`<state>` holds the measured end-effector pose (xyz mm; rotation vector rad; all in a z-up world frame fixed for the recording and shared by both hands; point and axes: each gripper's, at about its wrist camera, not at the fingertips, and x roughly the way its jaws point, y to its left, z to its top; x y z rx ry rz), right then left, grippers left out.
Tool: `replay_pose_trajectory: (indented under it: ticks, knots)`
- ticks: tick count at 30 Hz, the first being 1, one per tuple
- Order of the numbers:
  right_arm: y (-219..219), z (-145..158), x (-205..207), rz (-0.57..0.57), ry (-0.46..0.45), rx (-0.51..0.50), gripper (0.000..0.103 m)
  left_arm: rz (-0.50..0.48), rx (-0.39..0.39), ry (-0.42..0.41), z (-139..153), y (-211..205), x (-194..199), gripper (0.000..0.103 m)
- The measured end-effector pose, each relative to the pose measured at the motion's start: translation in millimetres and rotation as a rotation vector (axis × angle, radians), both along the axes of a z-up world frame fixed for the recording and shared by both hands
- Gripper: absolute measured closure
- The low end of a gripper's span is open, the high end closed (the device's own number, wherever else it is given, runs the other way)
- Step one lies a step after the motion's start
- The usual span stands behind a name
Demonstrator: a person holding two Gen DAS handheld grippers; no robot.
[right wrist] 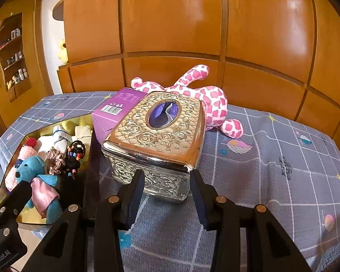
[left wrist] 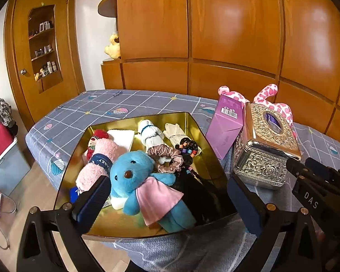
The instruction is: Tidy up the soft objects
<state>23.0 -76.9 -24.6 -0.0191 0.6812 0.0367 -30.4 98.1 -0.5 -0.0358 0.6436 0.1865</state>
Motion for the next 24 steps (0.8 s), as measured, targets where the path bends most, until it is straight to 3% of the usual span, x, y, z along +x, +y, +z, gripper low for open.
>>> replay_pose_trajectory:
  ticks: [24]
  knots:
    - [24.2, -4.2, -5.3, 0.067, -0.007, -0.028, 0.062, 0.04, -0.014, 0.019, -4.3, 14.6, 3.4, 0.001]
